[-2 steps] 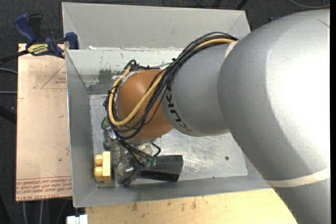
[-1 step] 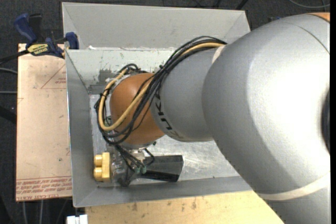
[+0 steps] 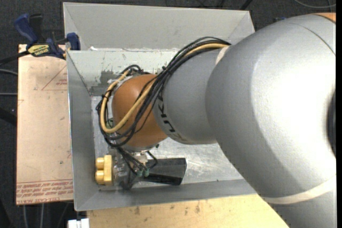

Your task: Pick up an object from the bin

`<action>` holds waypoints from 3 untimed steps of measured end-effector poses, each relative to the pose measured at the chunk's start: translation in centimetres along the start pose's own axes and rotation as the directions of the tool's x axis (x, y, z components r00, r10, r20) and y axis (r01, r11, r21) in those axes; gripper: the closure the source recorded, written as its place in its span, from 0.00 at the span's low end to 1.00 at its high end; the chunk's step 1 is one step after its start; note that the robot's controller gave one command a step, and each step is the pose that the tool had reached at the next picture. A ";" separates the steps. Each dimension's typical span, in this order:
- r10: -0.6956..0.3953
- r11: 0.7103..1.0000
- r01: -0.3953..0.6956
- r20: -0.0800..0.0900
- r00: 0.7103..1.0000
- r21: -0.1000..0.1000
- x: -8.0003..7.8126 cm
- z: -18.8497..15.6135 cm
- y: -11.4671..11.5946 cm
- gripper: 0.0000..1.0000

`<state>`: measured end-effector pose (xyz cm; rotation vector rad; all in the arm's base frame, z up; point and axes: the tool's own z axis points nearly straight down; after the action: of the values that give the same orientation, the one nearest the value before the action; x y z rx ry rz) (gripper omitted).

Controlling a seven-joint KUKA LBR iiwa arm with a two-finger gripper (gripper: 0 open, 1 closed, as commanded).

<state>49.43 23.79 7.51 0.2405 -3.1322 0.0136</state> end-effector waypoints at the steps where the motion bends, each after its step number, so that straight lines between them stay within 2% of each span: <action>1: -0.001 1.000 0.001 -0.005 1.000 -0.003 0.3 -1.9 -0.4 1.00; 2: 0.001 1.000 -0.001 -0.003 1.000 -0.008 0.6 -10.1 0.1 1.00; 3: -0.002 1.000 0.002 0.012 1.000 -0.013 0.0 -11.3 -0.1 1.00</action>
Offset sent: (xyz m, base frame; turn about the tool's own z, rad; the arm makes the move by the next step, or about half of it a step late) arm -0.0079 0.0034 0.1355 0.0058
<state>49.47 23.77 18.86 0.2441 -3.1434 -0.0079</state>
